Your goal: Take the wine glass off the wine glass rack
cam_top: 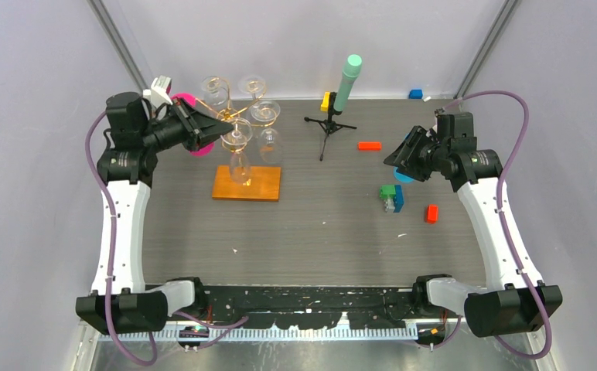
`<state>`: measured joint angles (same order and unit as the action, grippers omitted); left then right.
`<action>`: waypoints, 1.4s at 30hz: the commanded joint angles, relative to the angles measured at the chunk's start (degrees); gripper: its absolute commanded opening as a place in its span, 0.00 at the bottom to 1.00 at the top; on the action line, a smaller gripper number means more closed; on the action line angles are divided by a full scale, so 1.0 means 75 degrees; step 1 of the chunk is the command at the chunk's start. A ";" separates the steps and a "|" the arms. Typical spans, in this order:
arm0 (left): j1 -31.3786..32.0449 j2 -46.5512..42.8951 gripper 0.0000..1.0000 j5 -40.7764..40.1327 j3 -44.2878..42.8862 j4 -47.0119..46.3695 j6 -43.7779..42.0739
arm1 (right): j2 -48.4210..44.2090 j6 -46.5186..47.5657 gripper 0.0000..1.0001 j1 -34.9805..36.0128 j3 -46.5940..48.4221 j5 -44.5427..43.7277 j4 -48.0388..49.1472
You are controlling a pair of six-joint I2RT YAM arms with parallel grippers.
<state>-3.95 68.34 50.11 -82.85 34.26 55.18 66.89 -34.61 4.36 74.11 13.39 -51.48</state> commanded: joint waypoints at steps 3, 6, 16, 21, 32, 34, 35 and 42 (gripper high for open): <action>-0.0083 -0.0297 0.00 0.0774 0.0089 -0.0831 0.0560 | -0.0121 0.0053 0.49 -0.0007 0.0407 -0.0005 0.0064; -0.0083 -0.0362 0.00 0.0887 0.0033 -0.0709 0.0520 | -0.0116 0.0016 0.50 -0.0010 0.0421 0.0022 0.0065; -0.0088 -0.0416 0.00 -0.0098 -0.0719 0.0766 -0.0675 | -0.0590 0.0080 0.62 -0.0003 0.0251 0.0312 0.0396; -0.0152 -0.0366 0.00 -0.0807 -0.1002 0.1122 -0.0970 | -0.0674 0.0121 0.70 -0.0007 0.0208 0.0427 0.0435; -0.0200 -0.0069 0.00 -0.0454 -0.0429 -0.0825 0.0077 | -0.0749 0.0191 0.73 -0.0008 0.0000 0.0655 0.0600; -0.0200 0.0047 0.00 -0.0359 -0.0387 -0.1235 0.0321 | -0.0751 0.0177 0.73 -0.0004 -0.0031 0.0692 0.0622; -0.0196 0.0110 0.00 -0.0294 -0.0374 -0.1377 0.0422 | -0.0754 0.0175 0.73 -0.0006 -0.0040 0.0689 0.0620; 0.0138 0.0479 0.00 -0.0164 -0.0133 -0.2311 0.0800 | -0.0774 0.0211 0.73 -0.0007 -0.0165 0.0984 0.0776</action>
<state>-4.69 70.94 46.81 -84.23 27.77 59.37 62.59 -34.13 4.36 73.28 17.91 -49.21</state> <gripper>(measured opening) 0.039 0.727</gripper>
